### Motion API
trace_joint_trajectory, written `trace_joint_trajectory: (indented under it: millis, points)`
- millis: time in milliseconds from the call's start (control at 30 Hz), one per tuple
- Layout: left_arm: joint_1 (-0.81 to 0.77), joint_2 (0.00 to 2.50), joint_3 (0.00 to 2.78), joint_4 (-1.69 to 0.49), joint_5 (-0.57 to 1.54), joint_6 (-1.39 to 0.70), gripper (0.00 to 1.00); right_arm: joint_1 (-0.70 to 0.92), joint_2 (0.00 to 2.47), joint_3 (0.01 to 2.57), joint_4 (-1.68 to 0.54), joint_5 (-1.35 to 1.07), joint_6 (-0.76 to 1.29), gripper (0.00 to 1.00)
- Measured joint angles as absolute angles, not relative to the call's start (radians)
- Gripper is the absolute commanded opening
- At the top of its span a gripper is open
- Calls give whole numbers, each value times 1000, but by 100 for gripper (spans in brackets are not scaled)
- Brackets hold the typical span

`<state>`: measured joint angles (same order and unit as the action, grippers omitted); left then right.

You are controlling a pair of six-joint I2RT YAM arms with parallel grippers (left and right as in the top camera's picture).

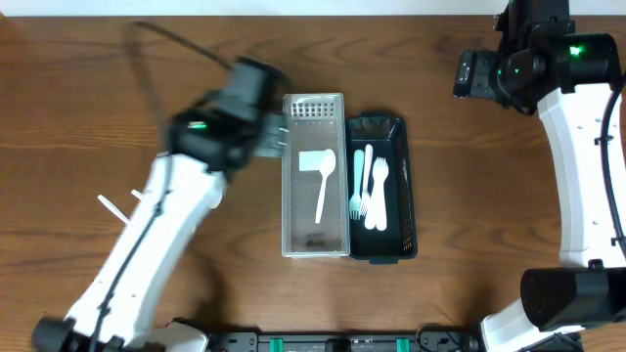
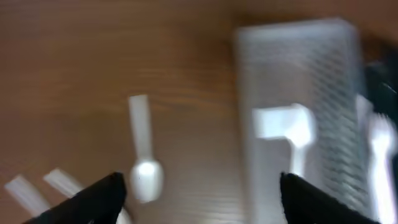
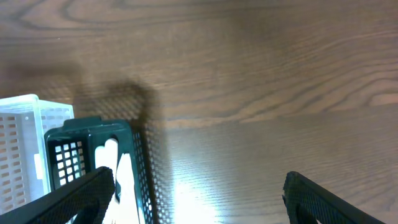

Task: Pack container
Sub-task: 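Release the spoon and move the left gripper back to the spoons, then grasp the next white spoon by its handle with the left gripper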

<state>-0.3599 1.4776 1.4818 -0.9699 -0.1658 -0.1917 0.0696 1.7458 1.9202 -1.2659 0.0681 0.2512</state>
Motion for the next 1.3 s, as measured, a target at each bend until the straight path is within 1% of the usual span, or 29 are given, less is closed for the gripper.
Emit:
trace_joint_trajectory:
  millis: [100, 200, 300, 367, 567, 733, 933, 1200, 1267, 1300]
  points:
    - [-203, 1465, 1483, -992, -181, -185, 88, 70, 1746, 1920, -1269, 68, 251, 90]
    - [-70, 1515, 1483, -991, -150, -183, 88, 70, 1746, 1920, -1272, 68, 251, 89]
    - [13, 1599, 1479, -992, -94, -183, 88, 70, 1746, 1920, -1275, 68, 251, 90]
    - [39, 1663, 1479, -989, -68, -183, 88, 70, 1746, 1920, -1279, 68, 251, 90]
    - [53, 1893, 1467, -960, -26, -183, 88, 70, 1746, 1920, -1285, 68, 251, 89]
    - [43, 2014, 1461, -959, -13, -183, 88, 70, 1746, 1920, -1286, 68, 251, 90]
    - [39, 2093, 1457, -949, 12, -162, 88, 70, 1746, 1920, -1286, 68, 251, 90]
    - [39, 2099, 1448, -930, 47, -101, 88, 70, 1746, 1920, -1286, 68, 251, 90]
    - [39, 2096, 1442, -921, 52, -92, 86, 70, 1746, 1920, -1286, 68, 251, 90]
    - [39, 2094, 1438, -915, 55, -90, 83, 70, 1746, 1920, -1286, 68, 251, 90]
